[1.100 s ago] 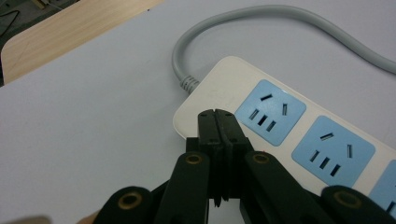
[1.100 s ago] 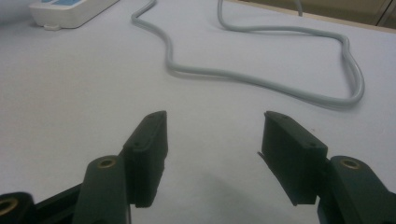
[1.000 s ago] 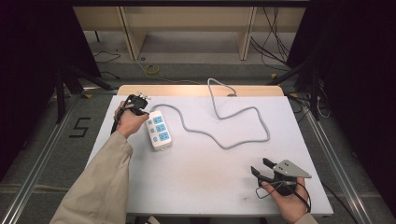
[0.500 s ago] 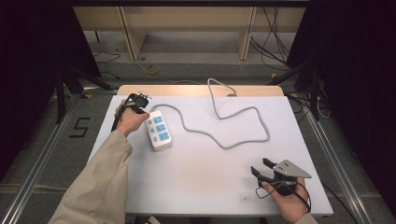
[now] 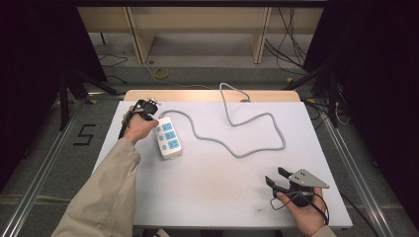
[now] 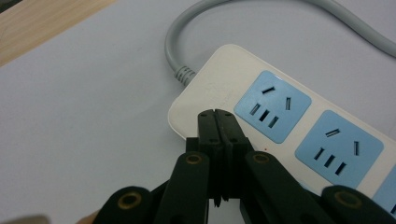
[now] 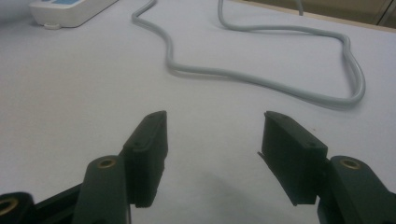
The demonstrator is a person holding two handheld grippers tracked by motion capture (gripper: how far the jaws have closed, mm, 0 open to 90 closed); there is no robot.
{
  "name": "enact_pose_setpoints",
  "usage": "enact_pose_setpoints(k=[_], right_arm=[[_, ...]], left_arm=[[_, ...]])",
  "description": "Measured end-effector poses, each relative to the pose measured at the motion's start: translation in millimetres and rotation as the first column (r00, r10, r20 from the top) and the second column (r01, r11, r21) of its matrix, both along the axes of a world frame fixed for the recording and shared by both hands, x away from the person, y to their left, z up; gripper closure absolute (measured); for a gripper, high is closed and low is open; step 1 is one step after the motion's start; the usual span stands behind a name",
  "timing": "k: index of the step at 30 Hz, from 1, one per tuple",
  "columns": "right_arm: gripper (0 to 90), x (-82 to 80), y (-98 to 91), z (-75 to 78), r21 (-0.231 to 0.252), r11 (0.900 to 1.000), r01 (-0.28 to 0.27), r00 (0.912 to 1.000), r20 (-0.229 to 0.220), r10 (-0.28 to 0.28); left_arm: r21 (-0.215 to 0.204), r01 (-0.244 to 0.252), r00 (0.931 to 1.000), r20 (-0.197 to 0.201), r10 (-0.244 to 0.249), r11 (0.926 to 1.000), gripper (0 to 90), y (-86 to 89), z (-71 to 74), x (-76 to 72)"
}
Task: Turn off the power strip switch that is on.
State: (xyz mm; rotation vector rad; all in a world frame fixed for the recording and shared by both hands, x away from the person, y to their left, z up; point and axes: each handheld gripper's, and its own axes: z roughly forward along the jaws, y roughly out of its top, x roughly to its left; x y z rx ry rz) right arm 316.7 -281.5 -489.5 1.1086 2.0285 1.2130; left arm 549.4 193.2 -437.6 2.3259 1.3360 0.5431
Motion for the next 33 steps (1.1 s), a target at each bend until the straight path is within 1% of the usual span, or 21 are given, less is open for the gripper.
enact_pose_setpoints(k=[4,6,8,16,21,24,27,33], right_arm=[[41.6,0.0,0.0,0.0,0.001,1.0,0.001,1.0,-0.001,-0.001],[41.6,0.0,0.0,0.0,0.0,1.0,0.0,1.0,0.0,0.0],[41.6,-0.2,-0.1,0.1,0.001,1.0,0.0,1.0,0.0,0.0],[41.6,0.0,0.1,0.1,0.0,1.0,0.0,1.0,-0.004,0.0],[41.6,0.0,0.0,0.0,0.001,1.0,0.0,1.0,-0.004,0.0],[41.6,0.0,-0.1,0.0,0.001,1.0,0.0,1.0,-0.002,0.0],[41.6,0.0,-0.1,0.0,0.002,1.0,0.0,1.0,-0.002,0.0],[41.7,0.1,-0.1,0.0,0.001,1.0,-0.001,1.0,-0.004,0.001]], left_arm=[[0.001,0.009,0.9999,-0.01,-0.009,1.0,89.5,-2.8,-1.1,0.0],[0.011,0.014,0.9997,-0.018,-0.014,0.9998,89.5,-3.2,-2.1,0.4],[0.005,0.015,0.9996,-0.025,-0.014,0.9999,89.5,-4.1,-3.0,0.2],[0.012,0.029,0.9985,-0.046,-0.029,0.9995,89.4,-7.6,-1.3,0.2],[0.024,0.044,0.9974,-0.058,-0.043,0.9987,89.5,-10.1,1.3,1.5],[0.04,0.053,0.9965,-0.066,-0.05,0.9978,89.5,-11.8,2.9,2.4],[0.048,0.054,0.996,-0.074,-0.05,0.9974,89.4,-13.4,3.5,3.2],[0.061,0.058,0.994,-0.096,-0.052,0.9964,89.4,-14.2,0.6,5.2]])
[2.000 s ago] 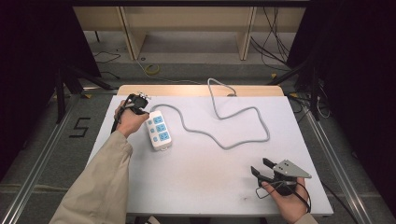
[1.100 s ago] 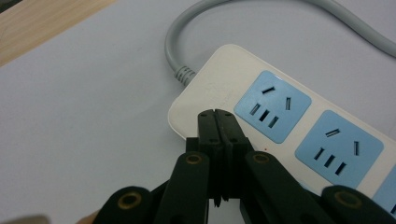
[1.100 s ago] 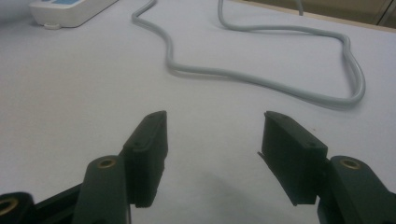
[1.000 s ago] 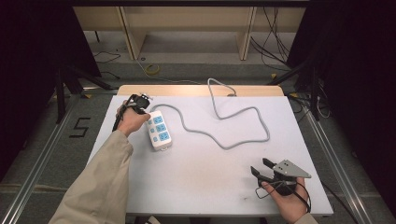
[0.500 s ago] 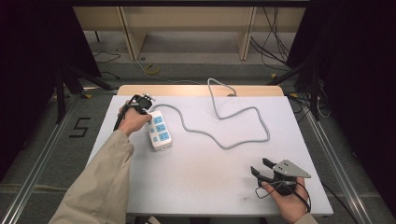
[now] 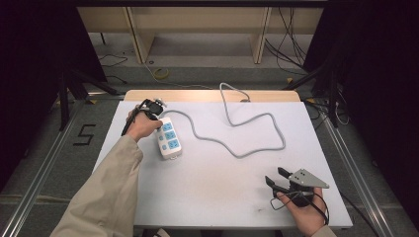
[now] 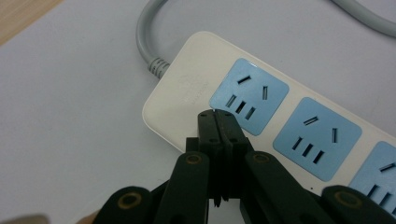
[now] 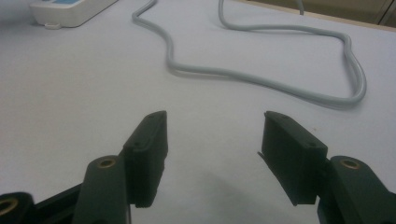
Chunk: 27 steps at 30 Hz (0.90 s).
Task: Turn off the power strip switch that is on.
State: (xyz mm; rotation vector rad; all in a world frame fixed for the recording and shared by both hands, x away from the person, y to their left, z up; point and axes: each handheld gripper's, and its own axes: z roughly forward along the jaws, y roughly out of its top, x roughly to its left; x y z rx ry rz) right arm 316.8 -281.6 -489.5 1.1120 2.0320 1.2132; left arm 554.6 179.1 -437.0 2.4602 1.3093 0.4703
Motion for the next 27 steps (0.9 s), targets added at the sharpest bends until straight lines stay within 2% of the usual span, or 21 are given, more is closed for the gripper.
enact_pose_setpoints(k=[13,27], right_arm=[[41.7,0.2,0.0,-0.2,0.002,1.0,-0.002,1.0,0.001,0.002],[41.7,0.2,0.1,-0.2,0.002,1.0,-0.003,1.0,0.0,0.003]], left_arm=[[0.015,0.009,0.9999,-0.01,-0.009,0.9999,89.4,-3.0,-0.2,2.4],[0.019,-0.008,0.9996,-0.028,0.009,0.9998,89.4,-1.9,-1.0,5.6]])
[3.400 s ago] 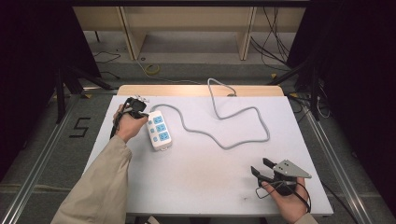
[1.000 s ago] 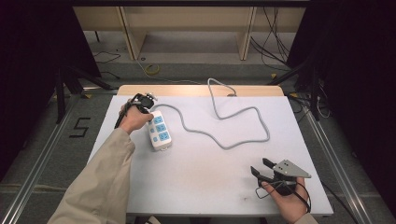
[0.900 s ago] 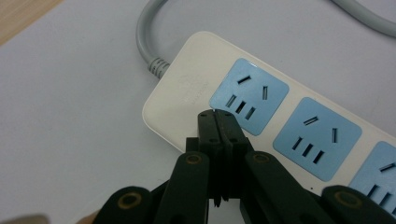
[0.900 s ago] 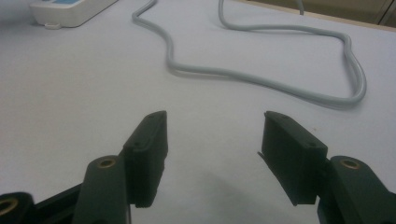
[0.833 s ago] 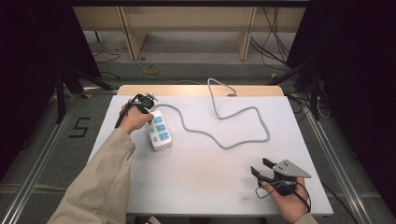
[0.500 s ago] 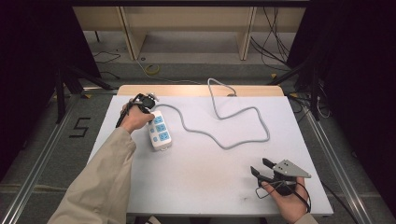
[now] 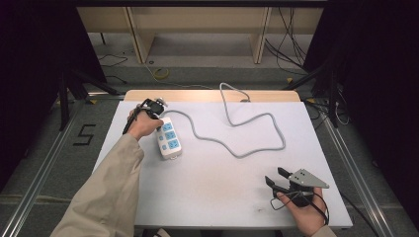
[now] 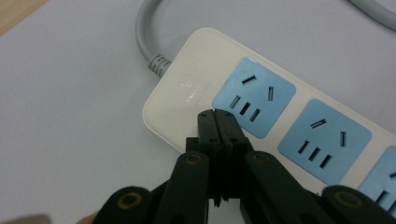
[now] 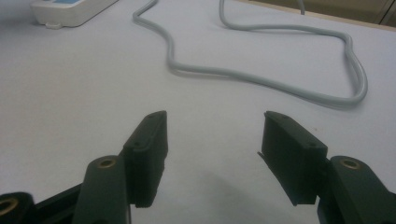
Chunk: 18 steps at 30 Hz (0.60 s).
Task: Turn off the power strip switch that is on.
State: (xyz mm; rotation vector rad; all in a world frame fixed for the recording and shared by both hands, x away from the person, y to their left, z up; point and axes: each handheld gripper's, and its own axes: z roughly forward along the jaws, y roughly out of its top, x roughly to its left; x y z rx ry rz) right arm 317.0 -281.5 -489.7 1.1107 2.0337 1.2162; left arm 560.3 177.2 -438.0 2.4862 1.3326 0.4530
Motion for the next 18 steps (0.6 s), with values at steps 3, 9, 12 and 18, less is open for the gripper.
enact_pose_setpoints(k=[3,9,12,18], right_arm=[[41.7,0.0,0.1,0.0,0.0,1.0,0.0,1.0,-0.001,0.0],[41.7,-0.1,-0.1,0.1,-0.001,1.0,-0.002,1.0,0.0,0.002],[41.7,-0.1,0.2,0.1,-0.001,1.0,0.0,1.0,-0.002,0.0],[41.7,-0.1,0.1,0.1,-0.001,1.0,-0.001,1.0,0.001,0.001]], left_arm=[[0.0,-0.007,1.0,-0.006,0.007,1.0,89.4,-0.4,0.2,0.8],[0.001,-0.012,0.9999,-0.007,0.012,0.9999,89.5,-0.6,0.1,1.4],[0.0,-0.016,0.9998,-0.011,0.016,0.9999,89.5,-0.6,0.2,2.0],[0.006,-0.013,0.9999,-0.007,0.013,0.9999,89.5,-1.1,-0.1,1.3]])
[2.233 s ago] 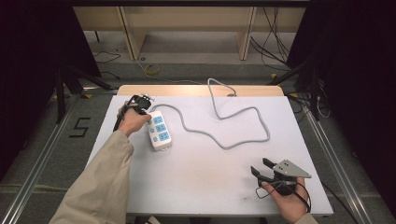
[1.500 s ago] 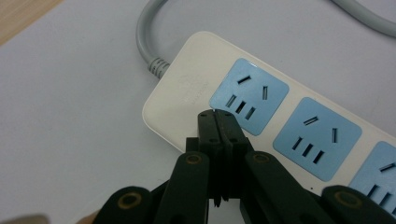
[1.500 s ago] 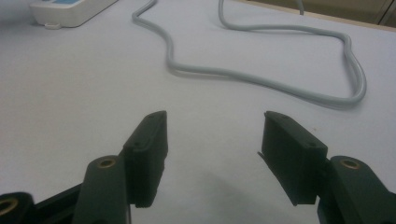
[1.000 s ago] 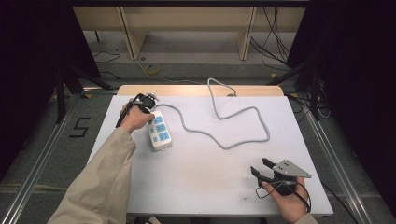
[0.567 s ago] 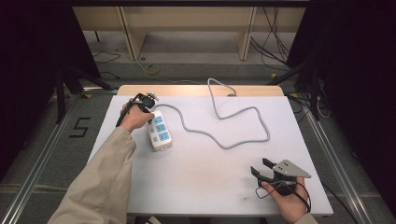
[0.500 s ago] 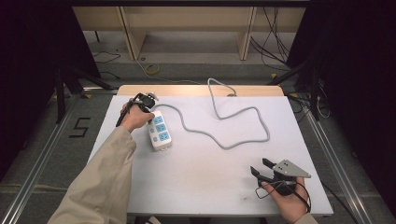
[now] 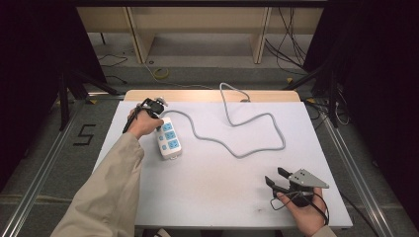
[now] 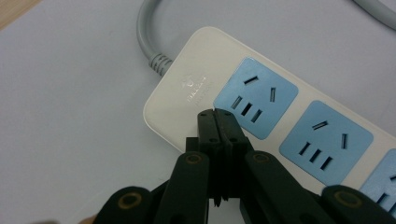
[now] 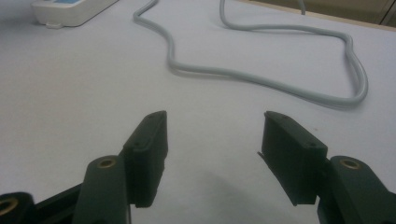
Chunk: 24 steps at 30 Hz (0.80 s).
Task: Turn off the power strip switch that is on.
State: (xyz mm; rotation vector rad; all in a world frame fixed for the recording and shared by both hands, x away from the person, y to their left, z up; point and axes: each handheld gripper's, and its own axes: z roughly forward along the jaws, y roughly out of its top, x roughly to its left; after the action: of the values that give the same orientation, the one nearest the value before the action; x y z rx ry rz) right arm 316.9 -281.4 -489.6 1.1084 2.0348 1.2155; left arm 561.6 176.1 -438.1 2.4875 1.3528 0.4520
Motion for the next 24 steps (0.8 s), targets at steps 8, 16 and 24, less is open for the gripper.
enact_pose_setpoints(k=[8,16,24], right_arm=[[41.7,-0.4,0.0,0.1,-0.001,1.0,-0.002,1.0,-0.002,0.002],[41.7,-0.4,0.2,0.0,-0.004,1.0,-0.001,1.0,-0.001,0.001],[41.6,0.3,0.7,0.1,-0.003,1.0,-0.003,1.0,-0.004,0.003]], left_arm=[[0.017,0.001,1.0,0.001,-0.001,0.9999,89.6,-2.3,-0.3,-0.2],[0.033,-0.003,0.9998,-0.019,0.003,0.9995,89.6,0.7,0.5,0.3],[0.016,-0.008,0.9999,-0.011,0.008,0.9998,89.6,1.5,0.2,0.3]])
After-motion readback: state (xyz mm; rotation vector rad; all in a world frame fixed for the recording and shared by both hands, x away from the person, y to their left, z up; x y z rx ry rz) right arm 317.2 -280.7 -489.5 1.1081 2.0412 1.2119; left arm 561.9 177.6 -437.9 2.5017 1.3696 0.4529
